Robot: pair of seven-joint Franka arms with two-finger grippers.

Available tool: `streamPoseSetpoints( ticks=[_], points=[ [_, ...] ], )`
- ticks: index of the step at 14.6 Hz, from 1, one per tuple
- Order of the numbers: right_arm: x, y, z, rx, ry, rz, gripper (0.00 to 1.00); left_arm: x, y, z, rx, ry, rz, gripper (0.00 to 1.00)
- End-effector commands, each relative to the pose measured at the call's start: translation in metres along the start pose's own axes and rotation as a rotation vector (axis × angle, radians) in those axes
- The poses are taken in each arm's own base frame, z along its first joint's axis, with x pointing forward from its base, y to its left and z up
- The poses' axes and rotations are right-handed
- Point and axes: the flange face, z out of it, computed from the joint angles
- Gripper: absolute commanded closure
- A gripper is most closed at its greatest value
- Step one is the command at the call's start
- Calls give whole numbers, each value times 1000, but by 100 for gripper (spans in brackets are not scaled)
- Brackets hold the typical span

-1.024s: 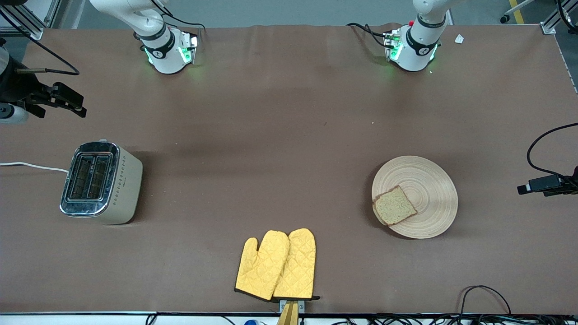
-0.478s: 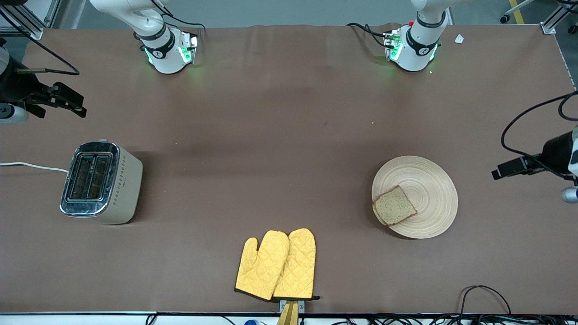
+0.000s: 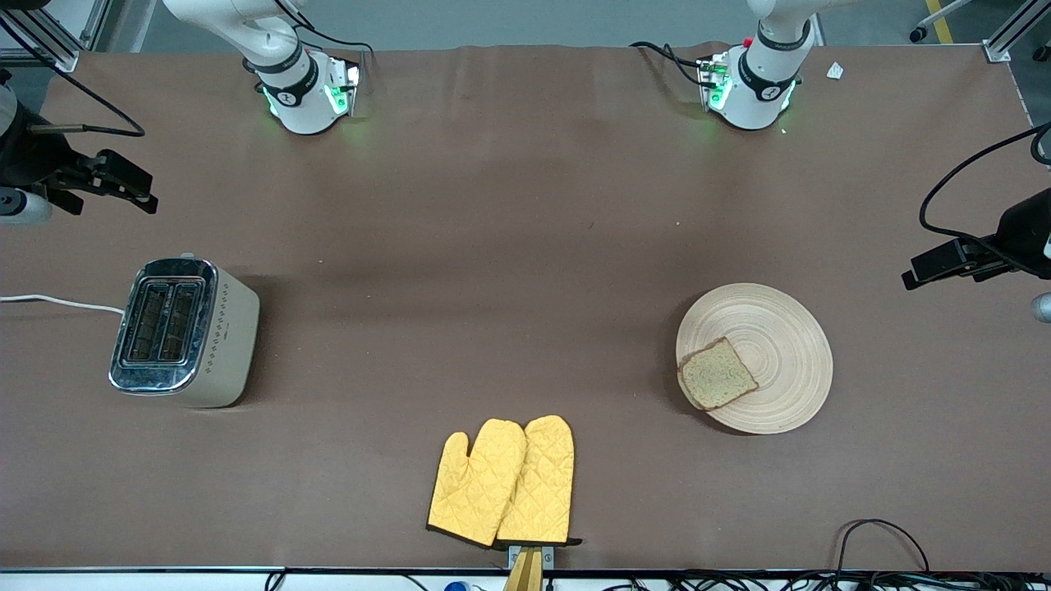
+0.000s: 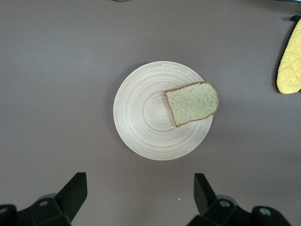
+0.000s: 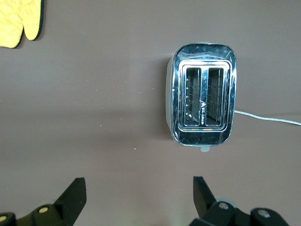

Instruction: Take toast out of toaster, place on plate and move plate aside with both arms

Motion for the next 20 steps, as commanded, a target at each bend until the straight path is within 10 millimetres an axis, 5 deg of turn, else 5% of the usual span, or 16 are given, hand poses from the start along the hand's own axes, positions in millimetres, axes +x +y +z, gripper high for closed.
streamPoseSetpoints(
  ticks=[1,4,7,13,18,20],
  points=[
    [-3,-1,1,7,4,4,0,-21,22,-18,81,33,46,0],
    [-3,2,1,18,4,10,0,-39,24,-46,213,99,51,0],
    [-2,3,1,18,6,10,0,-61,22,-43,168,68,55,0],
    [3,11,6,19,4,21,0,-65,8,-37,98,48,40,0],
    [0,1,-12,-5,30,10,0,-72,12,-42,95,53,50,0],
    [-4,19,-24,-3,31,31,0,-82,12,-39,93,48,51,0]
  ],
)
